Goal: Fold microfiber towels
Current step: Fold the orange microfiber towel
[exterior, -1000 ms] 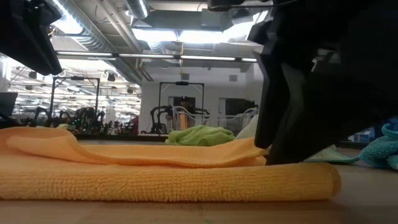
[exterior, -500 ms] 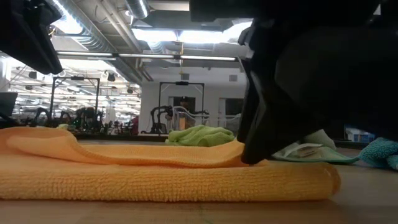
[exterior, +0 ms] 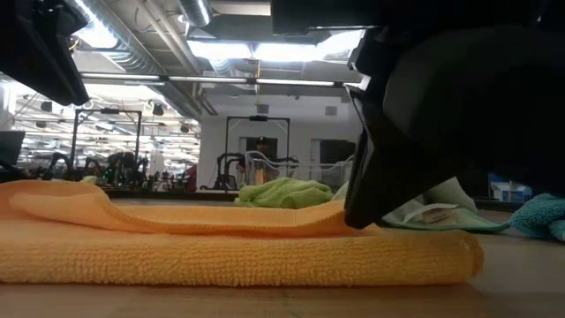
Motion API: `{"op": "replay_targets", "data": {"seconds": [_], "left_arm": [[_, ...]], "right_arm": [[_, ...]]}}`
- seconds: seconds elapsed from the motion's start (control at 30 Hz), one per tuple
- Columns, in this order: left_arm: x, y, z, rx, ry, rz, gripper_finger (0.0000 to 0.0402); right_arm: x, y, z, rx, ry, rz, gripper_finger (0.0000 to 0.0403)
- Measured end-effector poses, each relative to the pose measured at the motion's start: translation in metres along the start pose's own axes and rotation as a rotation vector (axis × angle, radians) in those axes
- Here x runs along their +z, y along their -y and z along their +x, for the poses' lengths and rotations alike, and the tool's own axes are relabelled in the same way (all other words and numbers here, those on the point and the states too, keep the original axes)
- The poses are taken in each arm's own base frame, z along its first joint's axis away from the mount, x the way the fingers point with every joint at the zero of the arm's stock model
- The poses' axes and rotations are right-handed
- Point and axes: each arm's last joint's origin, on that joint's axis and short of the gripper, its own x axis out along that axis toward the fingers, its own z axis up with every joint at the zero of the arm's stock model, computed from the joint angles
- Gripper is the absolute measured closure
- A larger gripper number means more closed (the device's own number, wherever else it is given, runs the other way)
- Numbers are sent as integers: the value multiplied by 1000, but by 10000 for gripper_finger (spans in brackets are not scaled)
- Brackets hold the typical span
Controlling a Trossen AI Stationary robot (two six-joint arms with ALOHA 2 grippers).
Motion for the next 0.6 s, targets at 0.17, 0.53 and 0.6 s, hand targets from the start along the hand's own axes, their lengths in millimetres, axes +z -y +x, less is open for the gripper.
{"op": "replay_targets", "data": {"seconds": [0.17, 0.53, 0.6], "left_arm": [[0, 0, 0, 0, 0, 1, 308], [0, 0, 0, -4, 2, -4, 308], [1, 0, 1, -15, -24, -9, 308]], "right_arm": [[0, 1, 0, -19, 11, -3, 395], [17, 16, -17, -129, 96, 46, 399], [19, 18, -18, -126, 99, 72, 400]]}}
